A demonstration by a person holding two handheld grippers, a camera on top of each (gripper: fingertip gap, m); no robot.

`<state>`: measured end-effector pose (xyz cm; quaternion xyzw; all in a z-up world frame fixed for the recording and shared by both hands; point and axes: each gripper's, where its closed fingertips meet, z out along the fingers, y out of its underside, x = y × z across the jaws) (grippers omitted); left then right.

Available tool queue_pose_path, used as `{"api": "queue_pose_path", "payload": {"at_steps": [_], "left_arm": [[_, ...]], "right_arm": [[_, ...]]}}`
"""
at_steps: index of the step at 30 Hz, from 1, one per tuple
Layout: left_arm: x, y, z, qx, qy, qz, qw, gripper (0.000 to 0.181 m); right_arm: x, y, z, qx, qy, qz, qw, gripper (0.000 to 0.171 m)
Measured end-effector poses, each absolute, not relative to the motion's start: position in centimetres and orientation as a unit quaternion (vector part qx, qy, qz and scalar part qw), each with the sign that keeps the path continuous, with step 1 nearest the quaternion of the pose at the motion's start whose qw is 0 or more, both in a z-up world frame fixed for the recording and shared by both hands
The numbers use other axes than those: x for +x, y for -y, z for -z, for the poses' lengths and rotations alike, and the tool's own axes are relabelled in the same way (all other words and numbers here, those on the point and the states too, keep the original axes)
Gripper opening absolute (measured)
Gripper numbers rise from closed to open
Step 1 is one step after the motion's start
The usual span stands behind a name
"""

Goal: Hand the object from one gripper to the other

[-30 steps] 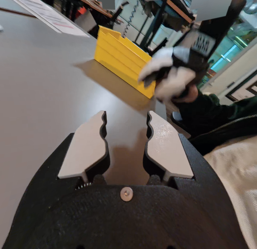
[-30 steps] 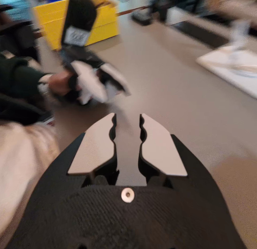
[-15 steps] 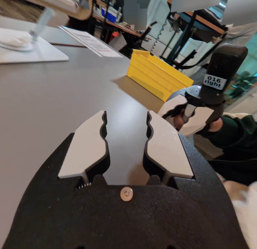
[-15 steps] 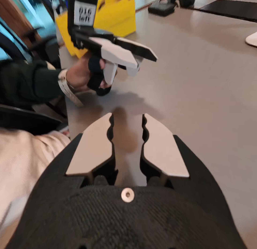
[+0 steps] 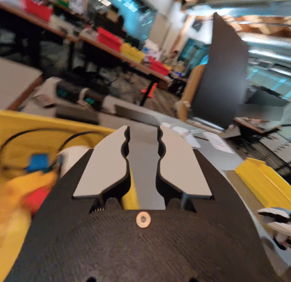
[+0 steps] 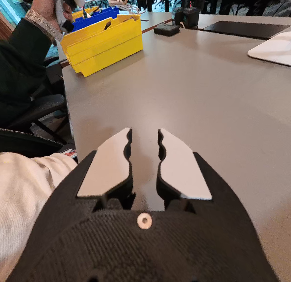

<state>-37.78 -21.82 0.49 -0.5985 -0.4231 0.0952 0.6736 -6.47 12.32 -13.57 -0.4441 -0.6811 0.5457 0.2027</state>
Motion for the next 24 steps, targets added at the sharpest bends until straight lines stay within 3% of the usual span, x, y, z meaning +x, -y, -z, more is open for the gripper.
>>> {"api": "queue_pose_path", "payload": {"at_steps": [5,8,9,21,24], "left_arm": [[-41.2,30.9,10.0,-0.635,0.572,-0.088,0.512,0.036],[-41.9,32.6,13.4,-0.619,0.612,-0.057,0.489,0.034],[-42.0,32.3,13.8,-0.615,0.611,-0.041,0.497,0.026],[-43.7,31.3,16.2,-0.650,0.603,-0.068,0.457,0.041],[-43.1,31.0,16.5,-0.663,0.598,-0.055,0.448,0.018]], "right_arm": [[-6.9,-12.5,14.9,-0.456,0.691,-0.528,0.189,0.031],[-7.0,-12.9,15.1,-0.460,0.691,-0.524,0.190,0.031],[-7.0,-12.9,15.1,-0.462,0.690,-0.524,0.190,0.031],[-6.4,-13.5,14.9,-0.469,0.684,-0.520,0.203,0.030],[-6.4,-13.3,14.8,-0.465,0.686,-0.521,0.204,0.030]]}}
